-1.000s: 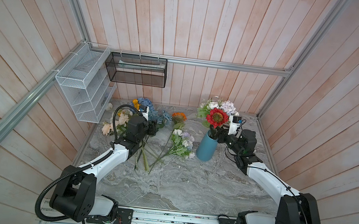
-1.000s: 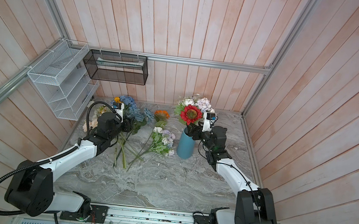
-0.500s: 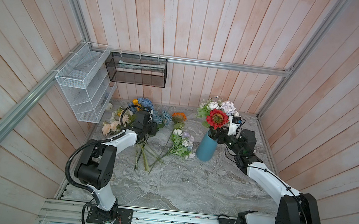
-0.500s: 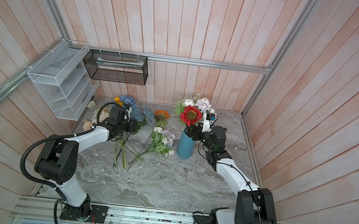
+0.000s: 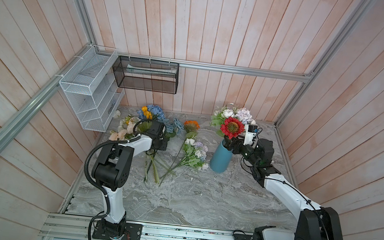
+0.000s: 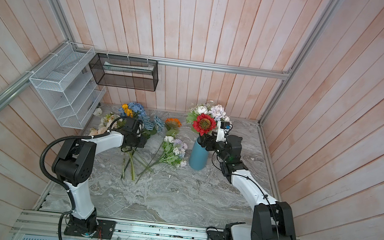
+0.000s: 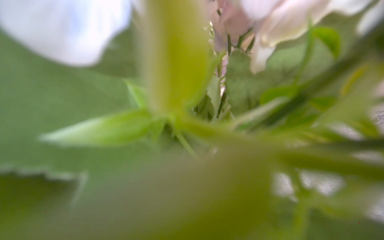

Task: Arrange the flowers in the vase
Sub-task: 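Lower the left gripper onto the blue rose stems and close it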

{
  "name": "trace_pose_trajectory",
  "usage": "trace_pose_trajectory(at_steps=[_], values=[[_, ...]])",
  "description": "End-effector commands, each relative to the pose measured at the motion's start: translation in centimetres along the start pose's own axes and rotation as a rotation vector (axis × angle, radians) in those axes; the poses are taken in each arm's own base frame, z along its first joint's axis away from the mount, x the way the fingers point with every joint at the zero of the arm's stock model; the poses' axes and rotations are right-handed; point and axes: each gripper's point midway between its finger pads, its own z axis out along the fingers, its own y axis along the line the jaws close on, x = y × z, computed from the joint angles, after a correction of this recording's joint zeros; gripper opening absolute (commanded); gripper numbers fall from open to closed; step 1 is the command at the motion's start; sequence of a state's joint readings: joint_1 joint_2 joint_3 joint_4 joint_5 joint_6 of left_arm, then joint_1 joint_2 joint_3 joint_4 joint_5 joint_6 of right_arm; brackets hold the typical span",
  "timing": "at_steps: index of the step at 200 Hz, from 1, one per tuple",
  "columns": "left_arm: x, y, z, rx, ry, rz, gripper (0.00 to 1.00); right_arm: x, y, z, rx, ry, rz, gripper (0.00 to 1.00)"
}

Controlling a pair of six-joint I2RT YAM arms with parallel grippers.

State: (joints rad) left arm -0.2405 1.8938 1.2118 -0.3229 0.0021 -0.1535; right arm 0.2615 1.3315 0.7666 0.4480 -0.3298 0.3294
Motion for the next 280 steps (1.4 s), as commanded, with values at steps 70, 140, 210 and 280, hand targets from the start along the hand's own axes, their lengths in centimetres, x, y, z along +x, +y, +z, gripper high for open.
trace_pose_trajectory(at_steps=[70, 140, 210, 280], values=[[1.5, 1.5, 0.3, -0.130, 0.066, 0.025, 0.56, -1.8, 0.8, -0.2, -0.007, -0.031, -0.018, 0.78], [-2.0, -0.3, -3.7, -0.082, -0.054, 0.031, 0.57, -1.7, 0.7, -0.3, -0.003, -0.032, -0.019, 0.78], [-1.0, 1.2, 0.6, -0.176, 0.025, 0.068, 0.57, -1.8, 0.9, -0.3, -0.011, -0.037, -0.011, 0.78], [1.4, 2.8, 1.7, -0.243, 0.092, 0.060, 0.57, -1.6, 0.7, -0.2, -0.005, -0.030, -0.017, 0.78]])
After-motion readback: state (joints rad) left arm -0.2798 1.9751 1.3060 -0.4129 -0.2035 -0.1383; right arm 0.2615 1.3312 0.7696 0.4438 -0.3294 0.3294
